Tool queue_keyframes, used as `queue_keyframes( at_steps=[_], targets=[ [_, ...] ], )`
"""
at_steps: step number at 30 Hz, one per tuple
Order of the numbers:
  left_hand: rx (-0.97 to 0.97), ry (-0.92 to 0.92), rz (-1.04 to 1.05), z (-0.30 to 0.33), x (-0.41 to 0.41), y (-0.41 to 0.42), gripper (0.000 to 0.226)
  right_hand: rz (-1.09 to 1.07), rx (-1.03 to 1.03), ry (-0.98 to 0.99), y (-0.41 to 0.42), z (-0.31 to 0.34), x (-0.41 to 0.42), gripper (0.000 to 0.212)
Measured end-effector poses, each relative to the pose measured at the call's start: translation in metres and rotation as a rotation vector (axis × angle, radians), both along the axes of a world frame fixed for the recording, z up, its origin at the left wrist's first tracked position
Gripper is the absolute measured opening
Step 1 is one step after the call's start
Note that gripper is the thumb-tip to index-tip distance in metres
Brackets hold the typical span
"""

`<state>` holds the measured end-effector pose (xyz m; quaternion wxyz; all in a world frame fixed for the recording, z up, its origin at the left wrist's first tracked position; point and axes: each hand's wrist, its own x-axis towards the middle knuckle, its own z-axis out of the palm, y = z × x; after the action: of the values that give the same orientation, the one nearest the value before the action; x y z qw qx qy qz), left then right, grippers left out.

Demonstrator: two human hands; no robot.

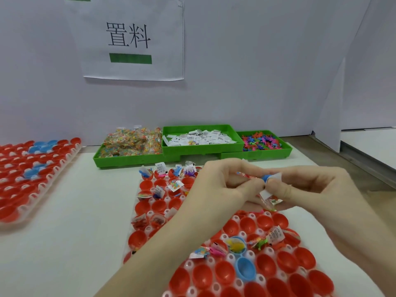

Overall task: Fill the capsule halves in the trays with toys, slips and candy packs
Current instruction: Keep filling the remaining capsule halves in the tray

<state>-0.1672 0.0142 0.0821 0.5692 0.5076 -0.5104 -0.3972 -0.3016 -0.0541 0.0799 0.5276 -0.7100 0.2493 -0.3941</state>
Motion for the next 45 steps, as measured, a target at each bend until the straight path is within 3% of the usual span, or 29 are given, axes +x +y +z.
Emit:
queue_keyframes(
  at_steps=[4,5,8,10,14,18,25,30,34,41,45],
  targets=[
    [0.178,0.130,0.005,-0.007,0.000,-0.004,0.017,0.022,0.024,0.038,0.003,-0.004,-0.005,0.027],
    [0.190,0.092,0.021,-0.010,0.000,-0.005,0.018,0.017,0.019,0.042,0.003,-0.005,-0.007,0.024],
    [0.126,-0.347,0.136,-0.022,0.000,-0.005,0.014,-0.045,0.029,0.040,-0.001,-0.011,-0.017,0.014],
    [0.087,-0.538,0.164,-0.029,0.000,-0.003,0.016,-0.100,0.021,0.094,-0.008,-0.019,-0.027,0.012],
    [0.099,-0.930,0.020,-0.049,-0.006,-0.003,0.029,-0.193,0.003,0.320,-0.019,-0.042,-0.045,0.024],
    [0.095,-1.232,-0.132,-0.068,-0.015,-0.011,0.046,-0.228,0.056,0.394,-0.029,-0.056,-0.053,0.025],
    [0.099,-1.342,-0.244,-0.078,-0.024,-0.026,0.053,-0.231,-0.124,0.573,-0.032,-0.060,-0.053,0.025],
    [0.060,-1.369,-0.163,-0.079,-0.024,-0.031,0.044,-0.245,-0.266,0.615,-0.034,-0.058,-0.049,0.029],
    [0.021,-1.369,-0.121,-0.079,-0.022,-0.031,0.039,-0.320,-0.180,0.419,-0.041,-0.057,-0.051,0.023],
    [-0.042,-1.361,-0.068,-0.083,-0.019,-0.028,0.037,-0.166,-0.115,0.647,-0.044,-0.063,-0.049,0.017],
    [-0.027,-1.316,-0.063,-0.084,-0.018,-0.027,0.037,-0.232,-0.055,0.457,-0.046,-0.056,-0.051,0.017]
  ],
)
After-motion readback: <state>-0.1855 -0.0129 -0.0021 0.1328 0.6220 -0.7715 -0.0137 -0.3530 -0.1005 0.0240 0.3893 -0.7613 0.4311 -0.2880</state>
